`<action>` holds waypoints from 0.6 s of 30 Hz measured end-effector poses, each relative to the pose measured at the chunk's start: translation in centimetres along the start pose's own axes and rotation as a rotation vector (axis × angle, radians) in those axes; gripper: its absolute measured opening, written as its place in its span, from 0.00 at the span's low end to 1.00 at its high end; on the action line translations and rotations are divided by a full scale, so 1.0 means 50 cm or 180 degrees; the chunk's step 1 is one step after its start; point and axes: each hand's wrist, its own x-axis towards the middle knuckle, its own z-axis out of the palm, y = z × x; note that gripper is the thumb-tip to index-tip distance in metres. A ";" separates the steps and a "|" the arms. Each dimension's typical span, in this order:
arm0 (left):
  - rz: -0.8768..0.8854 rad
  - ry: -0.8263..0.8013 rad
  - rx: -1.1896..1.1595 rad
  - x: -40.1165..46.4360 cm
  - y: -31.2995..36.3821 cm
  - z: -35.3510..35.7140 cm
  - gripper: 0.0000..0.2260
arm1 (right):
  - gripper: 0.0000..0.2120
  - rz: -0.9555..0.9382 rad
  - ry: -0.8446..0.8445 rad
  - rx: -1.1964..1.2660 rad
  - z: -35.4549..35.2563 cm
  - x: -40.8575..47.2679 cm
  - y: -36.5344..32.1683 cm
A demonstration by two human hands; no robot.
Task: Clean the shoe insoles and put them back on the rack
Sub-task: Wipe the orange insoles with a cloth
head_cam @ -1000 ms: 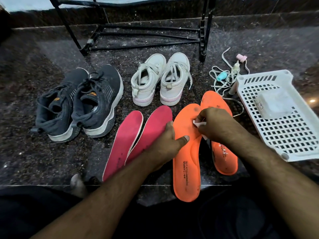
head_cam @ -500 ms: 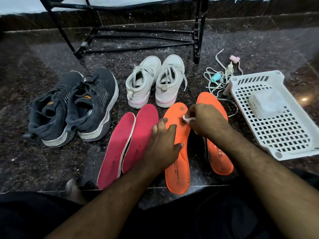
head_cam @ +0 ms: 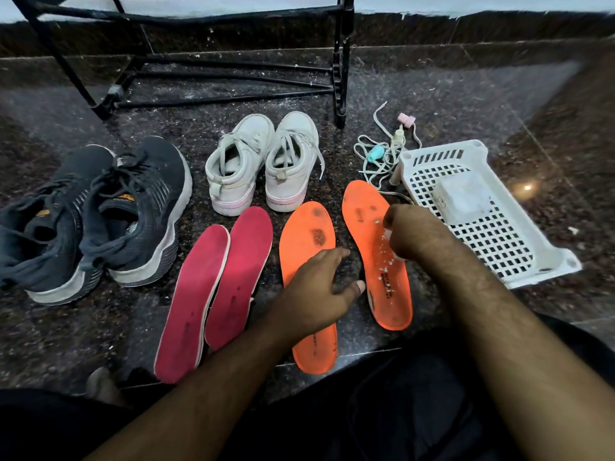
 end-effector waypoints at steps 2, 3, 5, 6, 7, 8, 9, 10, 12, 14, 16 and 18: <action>0.0043 -0.0088 0.0117 -0.004 -0.004 0.000 0.27 | 0.13 0.0062 -0.0150 -0.0057 0.030 0.014 0.011; 0.0010 -0.0122 0.0126 -0.005 -0.002 -0.002 0.27 | 0.13 0.0054 -0.0198 -0.0045 0.039 0.020 0.013; -0.0075 -0.0181 0.0070 -0.009 0.002 -0.008 0.28 | 0.14 0.0047 -0.0216 0.0033 0.054 0.030 0.011; -0.0100 -0.0233 0.0060 -0.011 0.004 -0.011 0.29 | 0.14 0.0086 -0.0201 0.0076 0.060 0.033 0.008; -0.0134 -0.0315 0.0113 -0.013 0.007 -0.012 0.31 | 0.15 0.0117 -0.0193 0.0102 0.065 0.036 0.006; -0.0181 -0.0415 0.0267 -0.015 0.009 -0.011 0.33 | 0.16 0.0169 -0.0224 0.0135 0.068 0.038 0.004; -0.0198 -0.0490 0.0544 -0.018 0.010 -0.010 0.35 | 0.17 0.0210 -0.0250 0.0152 0.071 0.038 0.001; -0.0155 -0.0501 0.0869 -0.022 0.010 -0.007 0.36 | 0.19 0.0270 -0.0277 0.0197 0.073 0.040 -0.002; -0.0004 -0.0414 0.1295 -0.025 0.007 0.004 0.36 | 0.24 0.0500 -0.0266 0.0373 0.073 0.043 -0.006; 0.0012 -0.0301 0.1362 -0.023 0.007 0.011 0.34 | 0.30 0.0691 -0.0255 0.0673 0.072 0.046 -0.008; -0.0112 -0.0255 0.1251 -0.017 0.006 0.010 0.31 | 0.37 0.0672 -0.0273 0.0828 0.067 0.046 -0.011; -0.0247 -0.0224 0.0741 -0.012 0.011 0.002 0.28 | 0.37 0.0570 -0.0190 0.0896 0.061 0.039 -0.013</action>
